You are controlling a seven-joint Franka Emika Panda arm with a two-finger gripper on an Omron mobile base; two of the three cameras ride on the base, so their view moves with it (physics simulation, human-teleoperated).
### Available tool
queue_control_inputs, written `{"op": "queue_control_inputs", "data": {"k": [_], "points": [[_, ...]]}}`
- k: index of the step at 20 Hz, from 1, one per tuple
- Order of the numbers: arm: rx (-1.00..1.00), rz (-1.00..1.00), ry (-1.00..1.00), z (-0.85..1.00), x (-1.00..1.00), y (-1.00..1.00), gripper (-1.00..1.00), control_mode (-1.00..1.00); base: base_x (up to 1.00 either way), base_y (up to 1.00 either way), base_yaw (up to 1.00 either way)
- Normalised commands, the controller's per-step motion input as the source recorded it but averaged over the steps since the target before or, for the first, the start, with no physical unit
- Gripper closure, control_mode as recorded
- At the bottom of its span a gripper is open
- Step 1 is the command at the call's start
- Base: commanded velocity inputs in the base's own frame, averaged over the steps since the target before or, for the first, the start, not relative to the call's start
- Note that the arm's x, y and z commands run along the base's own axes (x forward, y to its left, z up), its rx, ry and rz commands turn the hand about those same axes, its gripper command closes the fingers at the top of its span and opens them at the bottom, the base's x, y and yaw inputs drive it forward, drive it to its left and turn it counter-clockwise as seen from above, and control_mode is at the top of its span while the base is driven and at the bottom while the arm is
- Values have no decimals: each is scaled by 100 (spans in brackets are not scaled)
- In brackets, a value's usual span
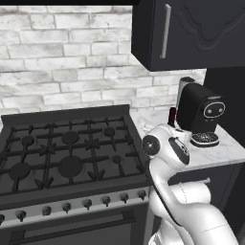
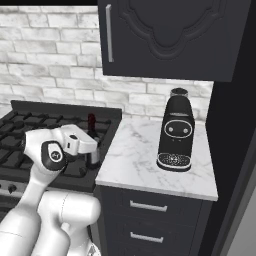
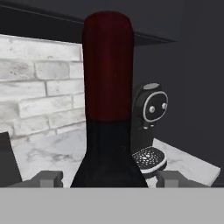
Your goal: There is a wine glass and glass cup on the dining counter. Place the wine bottle next to the wine glass and the juice bottle next to the glass cup.
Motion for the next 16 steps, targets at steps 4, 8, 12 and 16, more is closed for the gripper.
{"op": "queue_control_inputs", "data": {"k": [4, 8, 12, 16], "points": [[0, -7, 0, 0, -39, 20, 100, -100, 0, 0, 0], [0, -6, 0, -1, -13, 9, 100, -100, 0, 0, 0], [0, -1, 0, 0, 0, 1, 100, -100, 0, 0, 0], [0, 0, 0, 0, 0, 0, 100, 100, 0, 0, 0]]}}
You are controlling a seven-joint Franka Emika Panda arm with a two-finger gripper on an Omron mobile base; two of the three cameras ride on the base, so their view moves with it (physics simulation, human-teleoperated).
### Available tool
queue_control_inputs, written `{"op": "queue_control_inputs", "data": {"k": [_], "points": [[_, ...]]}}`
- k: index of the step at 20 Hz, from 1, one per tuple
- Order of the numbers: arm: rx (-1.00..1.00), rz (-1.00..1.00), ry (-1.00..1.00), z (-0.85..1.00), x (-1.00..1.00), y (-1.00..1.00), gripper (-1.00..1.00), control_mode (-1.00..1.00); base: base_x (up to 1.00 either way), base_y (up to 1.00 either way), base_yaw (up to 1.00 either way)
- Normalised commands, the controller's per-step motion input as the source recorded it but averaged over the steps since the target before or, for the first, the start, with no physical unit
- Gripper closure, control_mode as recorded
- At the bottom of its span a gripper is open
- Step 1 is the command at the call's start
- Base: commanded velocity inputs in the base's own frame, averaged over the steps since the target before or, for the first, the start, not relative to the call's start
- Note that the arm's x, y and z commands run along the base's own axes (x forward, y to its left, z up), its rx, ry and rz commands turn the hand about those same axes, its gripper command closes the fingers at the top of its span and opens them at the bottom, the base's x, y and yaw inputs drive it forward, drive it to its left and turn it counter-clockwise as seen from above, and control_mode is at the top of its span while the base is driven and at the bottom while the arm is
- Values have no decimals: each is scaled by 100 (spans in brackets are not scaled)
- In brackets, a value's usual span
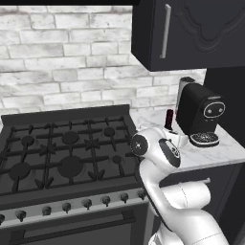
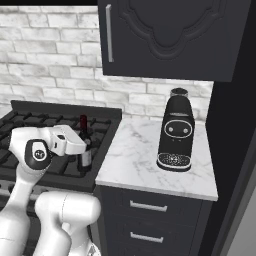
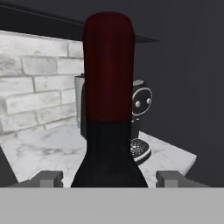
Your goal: There is a wine glass and glass cup on the dining counter. Place the wine bottle next to the wine glass and the juice bottle next to the glass cup.
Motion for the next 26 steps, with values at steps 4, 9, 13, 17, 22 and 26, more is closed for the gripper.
{"op": "queue_control_inputs", "data": {"k": [4, 9, 13, 17, 22, 26], "points": [[0, 0, 0, 0, 0, 0, 100, 100, -10, 0, 0], [0, 0, 0, 0, 0, 0, 100, 100, -51, 13, 6], [0, 0, 0, 0, 0, 0, 100, 100, -35, 15, 64], [0, 0, 0, 0, 0, 0, 100, 100, -1, 11, 99], [0, 0, 0, 0, 0, 0, 100, 100, -2, 1, 100], [0, 0, 0, 0, 0, 0, 100, 100, -1, 0, 100]]}}
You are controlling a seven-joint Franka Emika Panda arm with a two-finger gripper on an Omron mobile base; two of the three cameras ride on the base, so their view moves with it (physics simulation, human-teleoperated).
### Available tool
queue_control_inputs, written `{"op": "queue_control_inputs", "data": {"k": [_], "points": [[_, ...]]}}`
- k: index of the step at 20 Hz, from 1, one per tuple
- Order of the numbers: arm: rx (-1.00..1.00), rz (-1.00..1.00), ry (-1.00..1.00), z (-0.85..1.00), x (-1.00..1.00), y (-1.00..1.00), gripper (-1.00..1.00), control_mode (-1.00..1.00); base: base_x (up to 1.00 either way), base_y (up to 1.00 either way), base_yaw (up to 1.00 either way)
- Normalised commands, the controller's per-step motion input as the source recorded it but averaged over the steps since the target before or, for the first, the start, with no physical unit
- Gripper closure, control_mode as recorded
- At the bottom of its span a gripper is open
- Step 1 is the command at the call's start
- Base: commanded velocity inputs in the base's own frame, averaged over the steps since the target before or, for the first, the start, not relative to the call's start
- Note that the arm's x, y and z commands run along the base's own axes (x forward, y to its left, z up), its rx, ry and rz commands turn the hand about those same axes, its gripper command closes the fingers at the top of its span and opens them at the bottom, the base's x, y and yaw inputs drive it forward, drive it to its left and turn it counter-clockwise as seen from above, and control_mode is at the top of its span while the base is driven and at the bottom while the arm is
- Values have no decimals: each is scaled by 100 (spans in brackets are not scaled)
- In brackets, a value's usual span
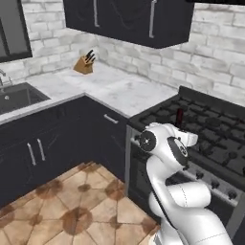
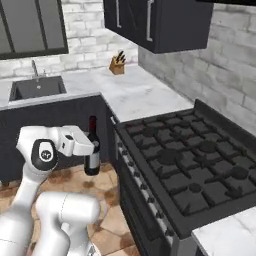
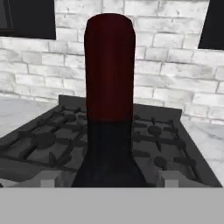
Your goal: There is a wine glass and glass cup on the dining counter. Place the wine bottle next to the wine glass and the juice bottle next to the glass cup.
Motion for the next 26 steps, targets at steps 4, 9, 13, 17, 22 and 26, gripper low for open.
{"op": "queue_control_inputs", "data": {"k": [4, 9, 13, 17, 22, 26], "points": [[0, 0, 0, 0, 0, 0, 100, 100, -1, 0, 100], [0, 0, 0, 0, 0, 0, 100, 100, -2, 0, 100], [0, 0, 0, 0, 0, 0, 100, 100, -2, 0, 100], [0, 0, 0, 0, 0, 0, 100, 100, -1, 0, 100], [0, 0, 0, 0, 0, 0, 100, 100, 38, 0, 76], [0, 0, 0, 0, 0, 0, 100, 100, 77, -3, 35]]}}
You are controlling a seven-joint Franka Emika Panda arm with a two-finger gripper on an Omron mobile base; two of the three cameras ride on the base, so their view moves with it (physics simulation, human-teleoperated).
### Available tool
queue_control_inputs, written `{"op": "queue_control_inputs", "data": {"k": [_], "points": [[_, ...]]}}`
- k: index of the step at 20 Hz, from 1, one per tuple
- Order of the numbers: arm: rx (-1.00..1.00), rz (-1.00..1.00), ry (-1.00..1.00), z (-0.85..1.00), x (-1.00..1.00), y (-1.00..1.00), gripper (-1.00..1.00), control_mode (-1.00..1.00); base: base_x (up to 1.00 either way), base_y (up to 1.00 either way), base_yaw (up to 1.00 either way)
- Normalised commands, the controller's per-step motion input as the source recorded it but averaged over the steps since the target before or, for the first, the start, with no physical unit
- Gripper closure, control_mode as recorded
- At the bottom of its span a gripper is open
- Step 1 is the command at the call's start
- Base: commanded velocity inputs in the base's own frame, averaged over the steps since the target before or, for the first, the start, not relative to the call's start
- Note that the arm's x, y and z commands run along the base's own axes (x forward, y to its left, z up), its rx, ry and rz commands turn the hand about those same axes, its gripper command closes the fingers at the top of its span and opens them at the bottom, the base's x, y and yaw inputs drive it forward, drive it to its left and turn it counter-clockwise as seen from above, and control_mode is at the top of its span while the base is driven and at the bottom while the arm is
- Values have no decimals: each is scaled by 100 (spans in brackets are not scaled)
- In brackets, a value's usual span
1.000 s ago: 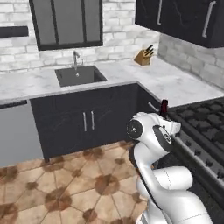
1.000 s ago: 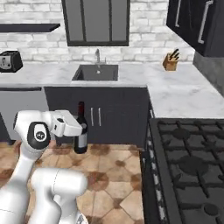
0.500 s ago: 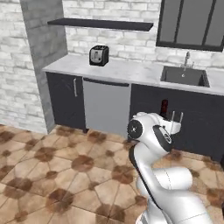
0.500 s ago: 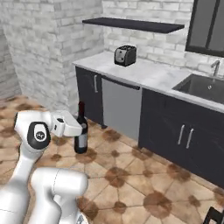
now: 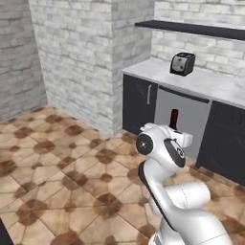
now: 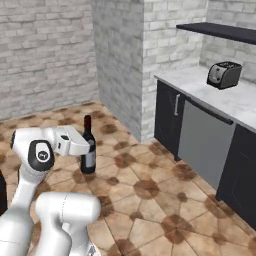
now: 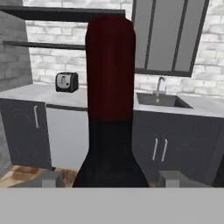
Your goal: There is a wine glass and glass cup on the dining counter. Place the wine bottle next to the wine glass and the juice bottle next to the glass cup.
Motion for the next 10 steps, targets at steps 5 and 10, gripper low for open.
{"op": "queue_control_inputs", "data": {"k": [5, 10], "points": [[0, 0, 0, 0, 0, 0, 100, 100, 94, -1, 1], [0, 0, 0, 0, 0, 0, 100, 100, 94, -1, 3]]}}
